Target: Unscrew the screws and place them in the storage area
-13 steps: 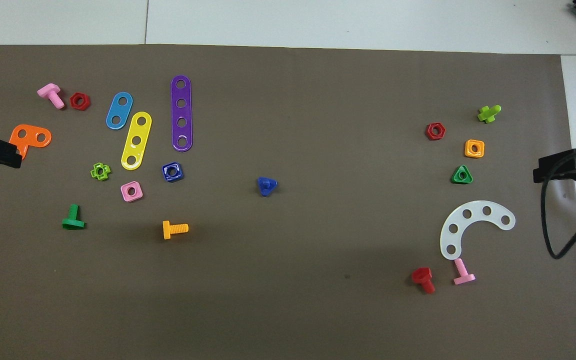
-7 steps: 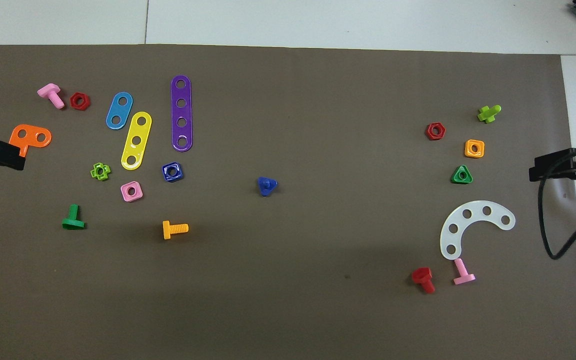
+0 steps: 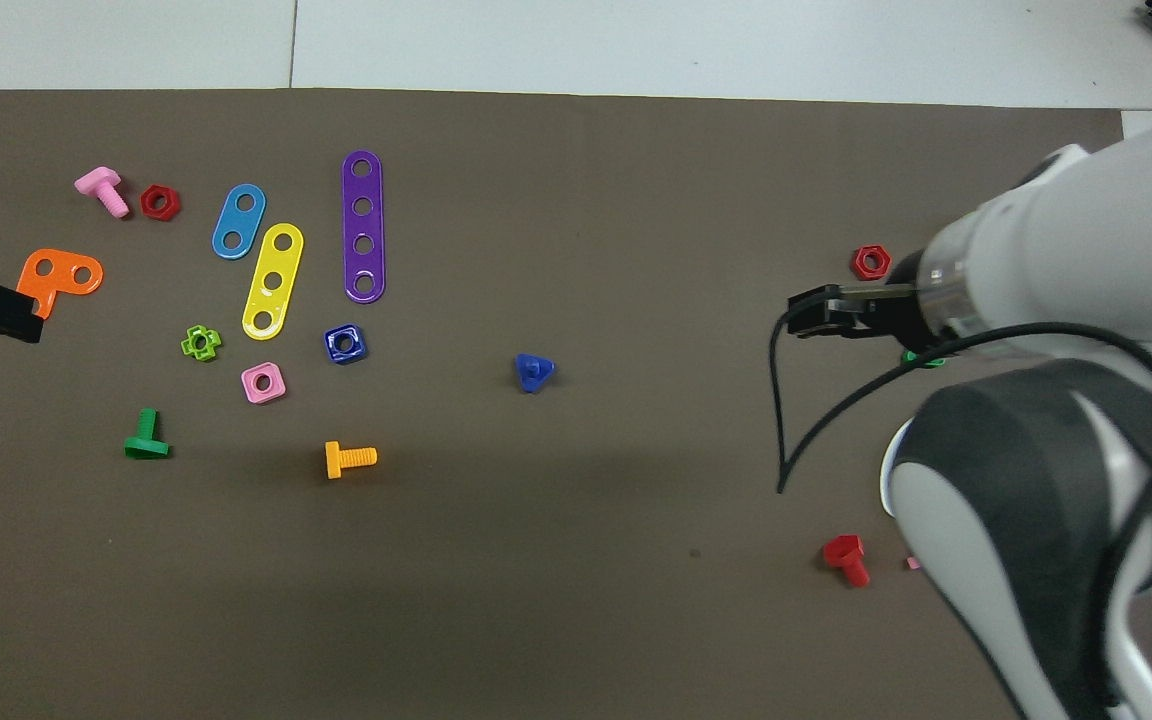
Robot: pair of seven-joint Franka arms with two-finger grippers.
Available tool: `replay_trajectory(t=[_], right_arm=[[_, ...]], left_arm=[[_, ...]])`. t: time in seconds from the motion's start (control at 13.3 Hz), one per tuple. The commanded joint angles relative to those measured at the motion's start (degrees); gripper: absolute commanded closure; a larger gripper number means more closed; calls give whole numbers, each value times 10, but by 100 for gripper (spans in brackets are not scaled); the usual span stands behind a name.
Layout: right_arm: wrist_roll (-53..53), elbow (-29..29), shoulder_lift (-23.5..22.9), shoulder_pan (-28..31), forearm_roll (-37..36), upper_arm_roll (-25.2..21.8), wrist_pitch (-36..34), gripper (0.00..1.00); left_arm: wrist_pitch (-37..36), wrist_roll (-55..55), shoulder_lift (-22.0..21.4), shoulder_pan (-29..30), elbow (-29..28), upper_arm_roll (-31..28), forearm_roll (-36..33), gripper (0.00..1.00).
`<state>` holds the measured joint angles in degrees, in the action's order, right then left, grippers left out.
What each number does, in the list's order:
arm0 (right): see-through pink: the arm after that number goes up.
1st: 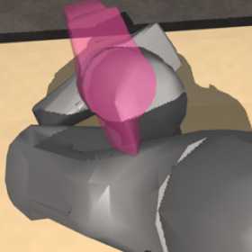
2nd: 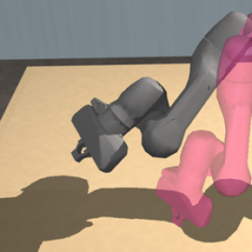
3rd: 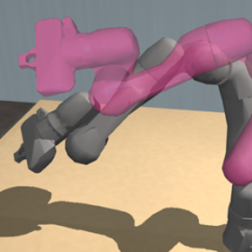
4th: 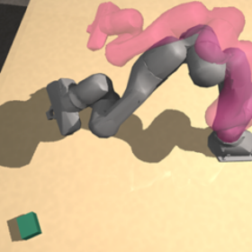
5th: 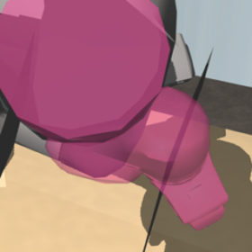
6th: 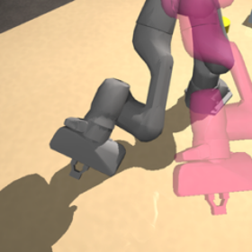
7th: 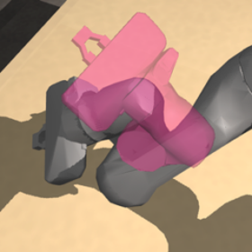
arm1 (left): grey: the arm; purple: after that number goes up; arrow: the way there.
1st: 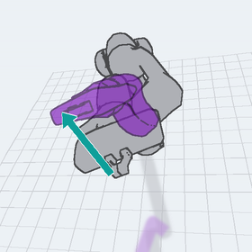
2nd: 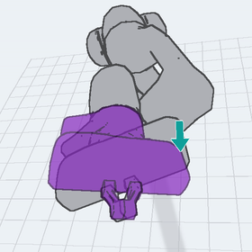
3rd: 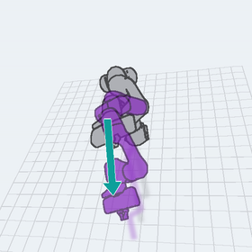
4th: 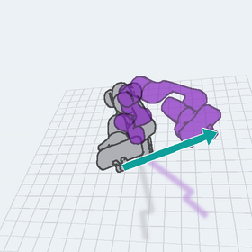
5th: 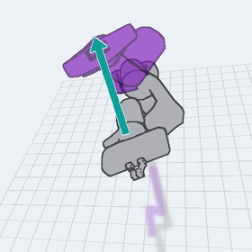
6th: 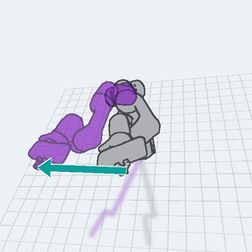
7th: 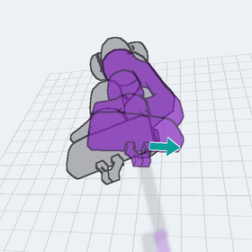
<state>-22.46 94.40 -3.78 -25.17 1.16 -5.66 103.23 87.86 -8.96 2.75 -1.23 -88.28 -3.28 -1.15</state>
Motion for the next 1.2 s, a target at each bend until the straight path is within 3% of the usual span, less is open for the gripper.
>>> replay_trajectory(t=[0.0,0.15,0.53,0.6,0.83,1.13], right_arm=[[-70,-54,-106,-64,16,0,55,0],[-114,-80,-172,-107,25,0,127,0],[-130,-78,-271,-174,16,0,230,2],[-129,-68,-277,-175,12,0,253,6],[-123,-56,-289,-175,9,0,264,31],[-120,-19,-287,-179,8,0,277,48]], left_arm=[[2,-4,-14,-4,-15,-5,-12,0],[8,-5,-15,-2,-19,-3,-11,0],[34,-3,-14,2,-20,-7,-11,0],[33,-3,-15,2,-20,-7,-11,0],[32,-3,-14,2,-18,-7,-11,0],[35,-2,-14,1,-18,-7,-11,0]])
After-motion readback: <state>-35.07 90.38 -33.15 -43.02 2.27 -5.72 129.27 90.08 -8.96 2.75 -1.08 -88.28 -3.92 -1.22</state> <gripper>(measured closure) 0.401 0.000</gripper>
